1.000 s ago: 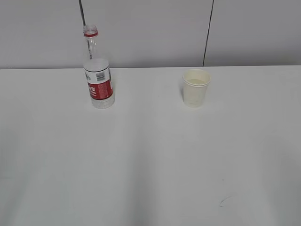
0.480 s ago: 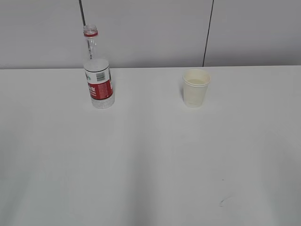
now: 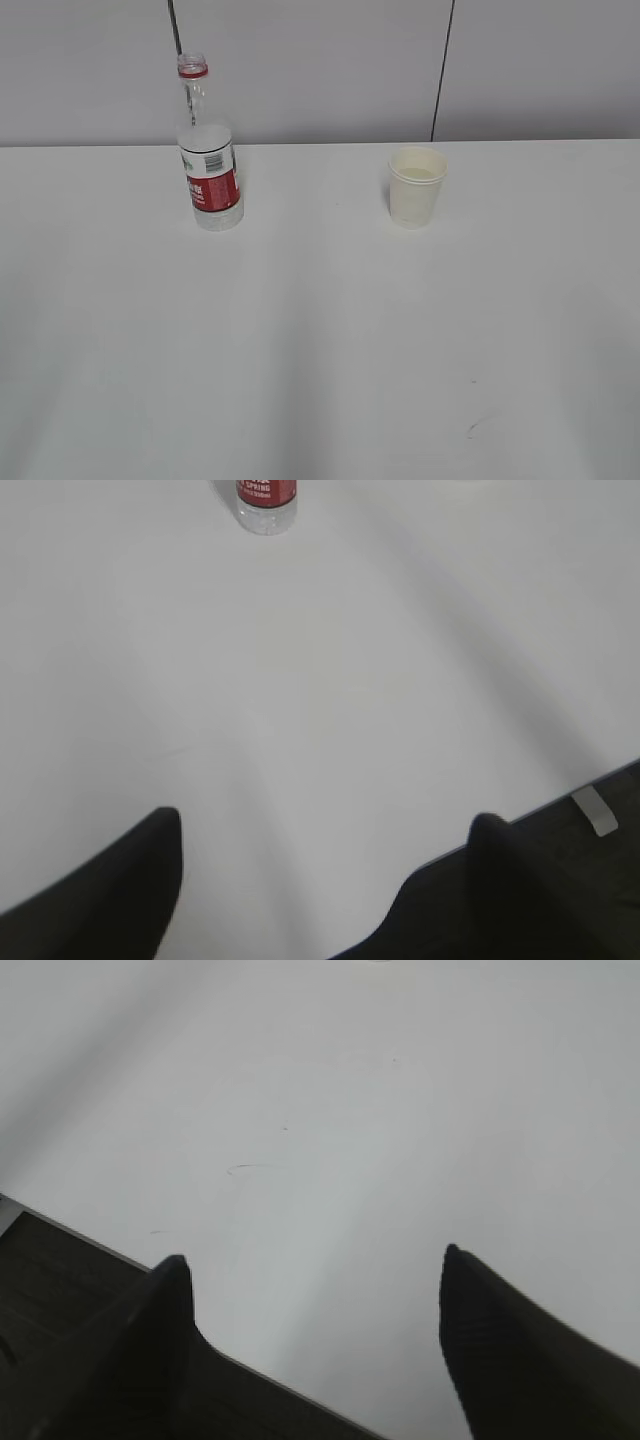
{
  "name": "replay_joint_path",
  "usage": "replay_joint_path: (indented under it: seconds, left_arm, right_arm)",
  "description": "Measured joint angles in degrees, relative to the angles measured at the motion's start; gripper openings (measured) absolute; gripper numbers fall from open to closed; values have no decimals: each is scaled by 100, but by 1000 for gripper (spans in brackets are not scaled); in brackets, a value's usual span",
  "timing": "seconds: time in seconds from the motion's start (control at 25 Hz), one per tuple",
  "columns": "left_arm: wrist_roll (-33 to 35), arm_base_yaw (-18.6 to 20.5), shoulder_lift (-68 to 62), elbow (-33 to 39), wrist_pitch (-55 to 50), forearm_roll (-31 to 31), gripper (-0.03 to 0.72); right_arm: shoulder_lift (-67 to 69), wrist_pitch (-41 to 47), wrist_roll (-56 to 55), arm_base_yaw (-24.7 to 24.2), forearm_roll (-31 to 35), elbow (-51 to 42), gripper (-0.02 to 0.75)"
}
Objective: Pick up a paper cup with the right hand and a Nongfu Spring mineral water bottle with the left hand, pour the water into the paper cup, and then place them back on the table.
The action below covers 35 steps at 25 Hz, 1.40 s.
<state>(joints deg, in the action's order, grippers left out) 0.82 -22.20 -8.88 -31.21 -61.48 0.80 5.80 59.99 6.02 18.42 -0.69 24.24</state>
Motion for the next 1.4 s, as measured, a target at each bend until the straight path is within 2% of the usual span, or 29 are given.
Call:
replay_joint_path:
  seconds: [0.16,0.36,0.48,0.56,1.4]
  left_arm:
    - [0,314,104,0,0,-13,519]
    - [0,1297,371,0,0,-13,519]
    - [0,1721,629,0,-5,-13,519]
    - [0,1848,822,0,-5,-13,519]
    - [5,1916,970,0,-19,-13,519]
  right_arm:
    - [0,0,0,-437,0,0,566]
    - [-37,0,-4,-1482,0,0,566]
    - [-245,0,-4,-1994,0,0,566]
    - [-493,3,-4,-2188,0,0,566]
    - [-677,25,-4,-2266,0,0,565]
